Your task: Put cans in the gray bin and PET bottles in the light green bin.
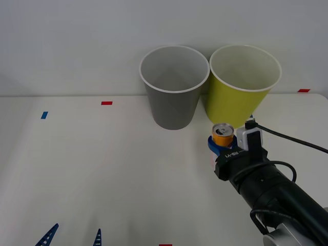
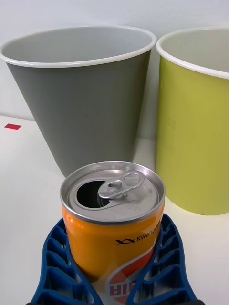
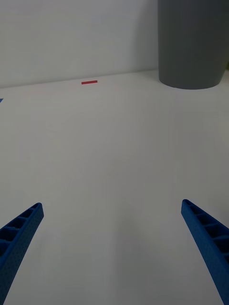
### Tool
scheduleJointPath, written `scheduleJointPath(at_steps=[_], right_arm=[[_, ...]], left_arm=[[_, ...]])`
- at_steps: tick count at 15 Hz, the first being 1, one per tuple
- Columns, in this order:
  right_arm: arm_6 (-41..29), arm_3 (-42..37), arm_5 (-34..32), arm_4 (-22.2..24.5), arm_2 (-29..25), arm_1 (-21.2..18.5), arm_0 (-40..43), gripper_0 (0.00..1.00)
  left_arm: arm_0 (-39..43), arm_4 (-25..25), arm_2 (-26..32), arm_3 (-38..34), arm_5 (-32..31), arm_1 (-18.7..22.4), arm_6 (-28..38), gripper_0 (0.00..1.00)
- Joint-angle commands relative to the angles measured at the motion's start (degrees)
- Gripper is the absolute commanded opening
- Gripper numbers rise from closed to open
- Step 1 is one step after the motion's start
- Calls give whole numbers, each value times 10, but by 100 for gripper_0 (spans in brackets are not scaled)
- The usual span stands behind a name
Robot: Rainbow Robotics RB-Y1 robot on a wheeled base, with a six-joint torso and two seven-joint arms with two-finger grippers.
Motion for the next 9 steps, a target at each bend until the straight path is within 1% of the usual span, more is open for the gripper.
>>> scheduleJointPath(at_steps=[1, 3, 4, 5, 6, 7, 9], right_arm=[[-21, -99, 165, -6, -7, -18, -49, 0], [-31, -146, 266, -11, -15, -17, -86, 0], [-33, -156, 299, -15, -19, -15, -107, 0], [-38, -156, 341, -33, -29, -12, -134, 0], [-40, -156, 364, -52, -41, -10, -153, 0], [-44, -156, 402, -90, -68, -3, -180, 0], [-44, -156, 450, -144, -110, 7, -221, 0]], left_arm=[[0, 0, 0, 0, 0, 0, 0, 100], [0, 0, 0, 0, 0, 0, 0, 100], [0, 0, 0, 0, 0, 0, 0, 100], [0, 0, 0, 0, 0, 0, 0, 100], [0, 0, 0, 0, 0, 0, 0, 100], [0, 0, 0, 0, 0, 0, 0, 100], [0, 0, 0, 0, 0, 0, 0, 100]])
